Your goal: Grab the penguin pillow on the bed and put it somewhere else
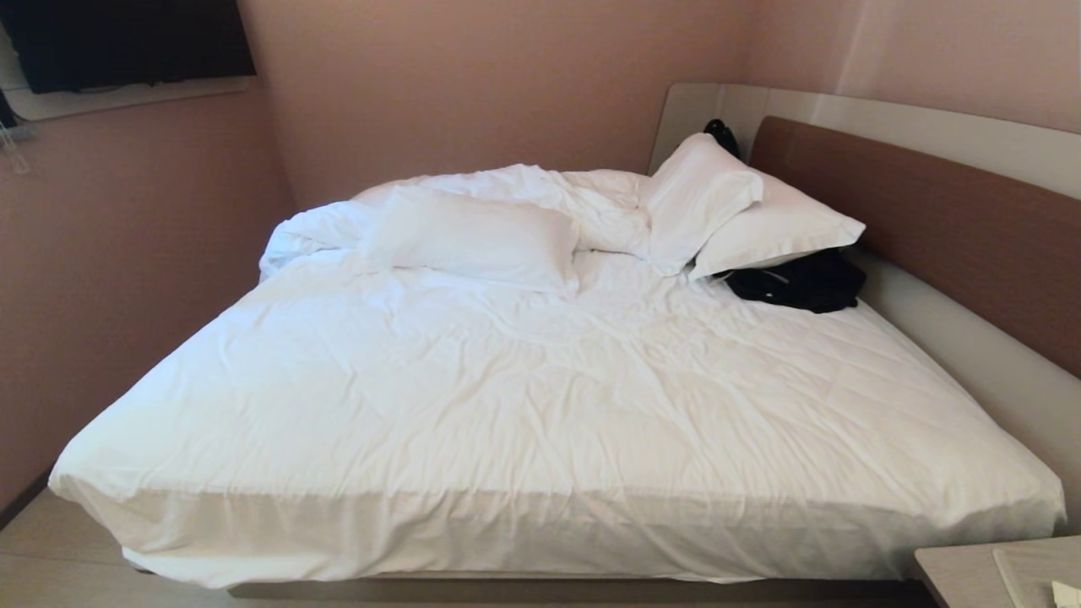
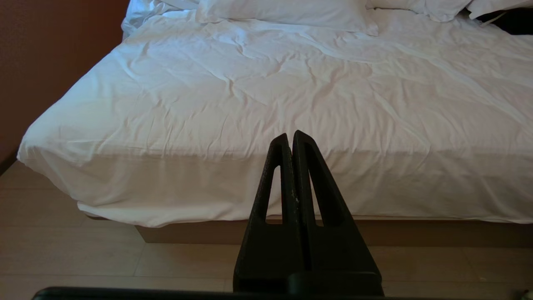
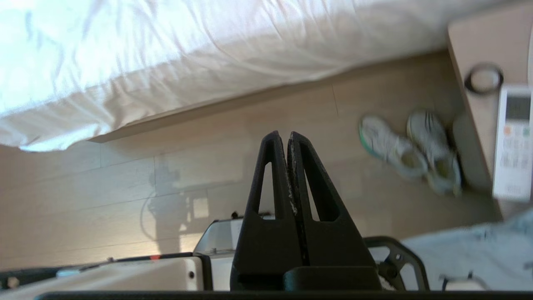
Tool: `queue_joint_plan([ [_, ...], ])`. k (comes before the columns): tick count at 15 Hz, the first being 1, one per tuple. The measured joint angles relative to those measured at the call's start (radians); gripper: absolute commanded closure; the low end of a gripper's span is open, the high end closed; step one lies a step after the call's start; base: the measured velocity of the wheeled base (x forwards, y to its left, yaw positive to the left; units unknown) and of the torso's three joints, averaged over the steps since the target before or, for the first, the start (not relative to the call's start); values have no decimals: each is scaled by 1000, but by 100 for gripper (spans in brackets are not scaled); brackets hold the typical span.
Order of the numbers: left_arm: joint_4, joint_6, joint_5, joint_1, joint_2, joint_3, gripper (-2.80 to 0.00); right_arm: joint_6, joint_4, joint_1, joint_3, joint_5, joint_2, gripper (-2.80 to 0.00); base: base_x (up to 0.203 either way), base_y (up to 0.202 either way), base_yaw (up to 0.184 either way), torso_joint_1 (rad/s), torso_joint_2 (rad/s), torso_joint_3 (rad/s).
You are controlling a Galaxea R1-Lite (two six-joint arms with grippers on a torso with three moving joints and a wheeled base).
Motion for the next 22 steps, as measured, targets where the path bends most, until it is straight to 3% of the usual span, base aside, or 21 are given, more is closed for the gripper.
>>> queue_joint_plan([
  [7, 0, 0, 0, 0, 0, 0, 0, -52, 3, 21, 40, 125, -175, 0, 0, 0, 0, 0, 0, 0],
  [14, 0, 0, 0, -1, 0, 0, 0, -51, -47, 31, 80, 102, -336, 0, 0, 0, 0, 0, 0, 0],
  [22, 0, 0, 0, 0, 0, 0, 0, -54, -53, 160, 11, 70, -432, 0, 0, 0, 0, 0, 0, 0],
])
